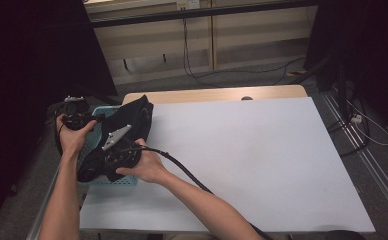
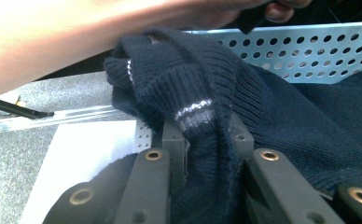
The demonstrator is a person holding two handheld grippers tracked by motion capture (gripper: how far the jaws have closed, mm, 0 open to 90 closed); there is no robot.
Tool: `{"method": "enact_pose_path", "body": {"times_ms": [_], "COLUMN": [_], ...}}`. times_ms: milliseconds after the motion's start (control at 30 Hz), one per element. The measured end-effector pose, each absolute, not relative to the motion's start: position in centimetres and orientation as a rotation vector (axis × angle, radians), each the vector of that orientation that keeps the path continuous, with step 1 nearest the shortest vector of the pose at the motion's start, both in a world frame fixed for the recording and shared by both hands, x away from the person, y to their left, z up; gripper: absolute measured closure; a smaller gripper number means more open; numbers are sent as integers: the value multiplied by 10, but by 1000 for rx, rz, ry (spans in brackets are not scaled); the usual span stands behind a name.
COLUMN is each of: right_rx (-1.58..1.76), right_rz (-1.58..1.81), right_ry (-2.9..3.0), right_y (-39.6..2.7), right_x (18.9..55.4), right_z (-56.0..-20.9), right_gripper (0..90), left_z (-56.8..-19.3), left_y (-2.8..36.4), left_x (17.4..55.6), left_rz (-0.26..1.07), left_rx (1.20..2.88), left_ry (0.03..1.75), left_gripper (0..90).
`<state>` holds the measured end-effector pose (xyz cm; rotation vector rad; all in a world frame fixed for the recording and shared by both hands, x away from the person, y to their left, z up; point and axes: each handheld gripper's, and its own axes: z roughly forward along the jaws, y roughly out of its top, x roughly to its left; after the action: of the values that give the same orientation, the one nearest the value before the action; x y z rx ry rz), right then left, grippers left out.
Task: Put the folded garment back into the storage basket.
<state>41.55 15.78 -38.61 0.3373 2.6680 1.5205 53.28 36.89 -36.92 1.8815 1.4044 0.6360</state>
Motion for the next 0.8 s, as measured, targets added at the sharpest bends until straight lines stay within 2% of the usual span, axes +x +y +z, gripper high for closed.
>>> {"method": "enact_pose_path", "body": {"times_ms": [167, 267, 600, 800], "right_rx": [343, 321, 314, 315], "right_rz": [1511, 1510, 1527, 1540], "right_ry": [2669, 2677, 2651, 2638], "right_y": [158, 155, 139, 129], "right_x": [415, 416, 409, 406], "right_z": [-387, -385, -375, -376], "right_gripper": [747, 712, 526, 485], "left_z": [-371, -373, -368, -367], "left_y": [372, 372, 382, 380], "left_x": [519, 508, 469, 454], "left_rz": [630, 654, 592, 602], "left_rx": [1879, 1913, 1798, 1796], "left_ry": [1397, 1388, 1329, 1309], "left_gripper": [361, 354, 336, 327]}}
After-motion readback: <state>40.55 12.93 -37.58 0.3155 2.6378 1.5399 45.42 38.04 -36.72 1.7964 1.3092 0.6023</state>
